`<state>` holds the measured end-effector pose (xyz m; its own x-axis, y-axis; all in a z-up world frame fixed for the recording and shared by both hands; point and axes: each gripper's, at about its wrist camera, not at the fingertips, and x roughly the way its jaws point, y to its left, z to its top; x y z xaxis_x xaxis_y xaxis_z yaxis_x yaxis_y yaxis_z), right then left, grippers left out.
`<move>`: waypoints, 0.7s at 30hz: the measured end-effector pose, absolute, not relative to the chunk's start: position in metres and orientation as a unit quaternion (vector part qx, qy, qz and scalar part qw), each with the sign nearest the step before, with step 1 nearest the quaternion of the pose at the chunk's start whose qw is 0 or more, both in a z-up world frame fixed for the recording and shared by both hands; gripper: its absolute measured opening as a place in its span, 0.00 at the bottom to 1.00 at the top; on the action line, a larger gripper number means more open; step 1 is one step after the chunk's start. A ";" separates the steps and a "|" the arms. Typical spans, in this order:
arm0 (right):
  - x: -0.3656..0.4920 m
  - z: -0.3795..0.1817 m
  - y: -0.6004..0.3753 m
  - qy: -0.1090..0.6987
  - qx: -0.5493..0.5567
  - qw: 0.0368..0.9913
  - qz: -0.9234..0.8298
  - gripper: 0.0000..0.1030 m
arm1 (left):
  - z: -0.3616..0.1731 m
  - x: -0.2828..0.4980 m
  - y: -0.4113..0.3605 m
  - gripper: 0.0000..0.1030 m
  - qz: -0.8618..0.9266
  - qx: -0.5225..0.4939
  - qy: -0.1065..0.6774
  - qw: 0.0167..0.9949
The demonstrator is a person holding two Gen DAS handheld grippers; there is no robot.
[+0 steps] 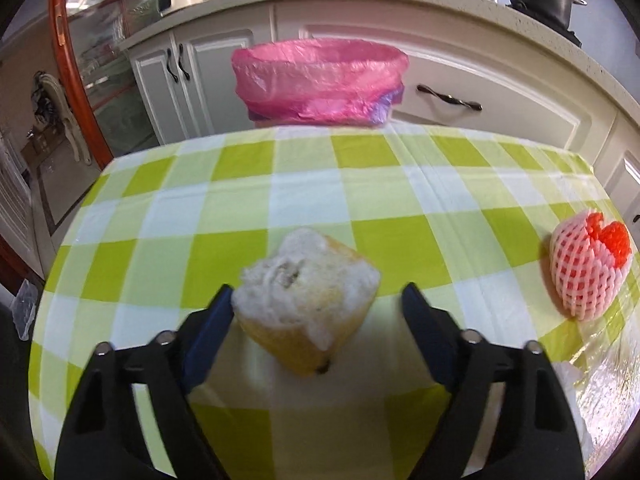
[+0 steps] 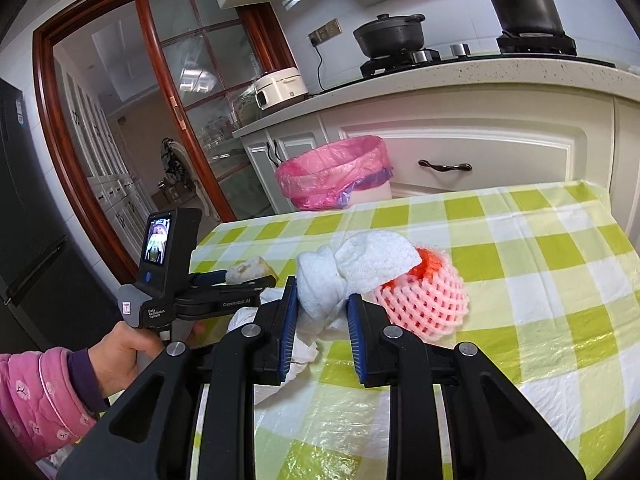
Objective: Collect trash
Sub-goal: 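Grasp the white tissue with the right tool while the left tool grasps the bread, then carry tissue and bread to the pink bin and open both tools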
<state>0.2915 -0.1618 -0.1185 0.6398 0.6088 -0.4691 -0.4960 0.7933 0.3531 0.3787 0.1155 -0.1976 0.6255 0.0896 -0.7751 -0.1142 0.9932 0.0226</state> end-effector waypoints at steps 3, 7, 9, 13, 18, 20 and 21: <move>0.290 -0.118 -0.165 0.292 0.098 0.901 0.305 0.23 | -0.200 0.374 0.112 0.57 0.052 -0.021 0.428 0.902; 0.288 -0.117 -0.164 0.293 0.100 0.901 0.304 0.23 | -0.199 0.365 0.108 0.49 0.046 -0.019 0.420 0.906; 0.285 -0.115 -0.162 0.293 0.098 0.900 0.306 0.23 | -0.196 0.362 0.107 0.47 0.048 -0.019 0.413 0.909; 0.278 -0.109 -0.157 0.287 0.090 0.902 0.311 0.23 | -0.185 0.347 0.109 0.46 0.051 -0.026 0.396 0.916; 0.268 -0.100 -0.151 0.279 0.084 0.903 0.315 0.23 | -0.154 0.312 0.103 0.46 0.062 -0.014 0.352 0.934; 0.264 -0.098 -0.147 0.277 0.083 0.903 0.317 0.23 | -0.141 0.295 0.099 0.46 0.071 -0.009 0.332 0.940; 0.263 -0.097 -0.146 0.277 0.083 0.903 0.317 0.23 | -0.136 0.288 0.097 0.46 0.073 -0.009 0.324 0.943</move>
<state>0.2629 -0.1455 -0.0973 0.6453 0.6190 -0.4478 -0.5273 0.7850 0.3253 0.2877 0.0970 -0.1360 0.7787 0.1324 -0.6133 -0.1435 0.9892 0.0313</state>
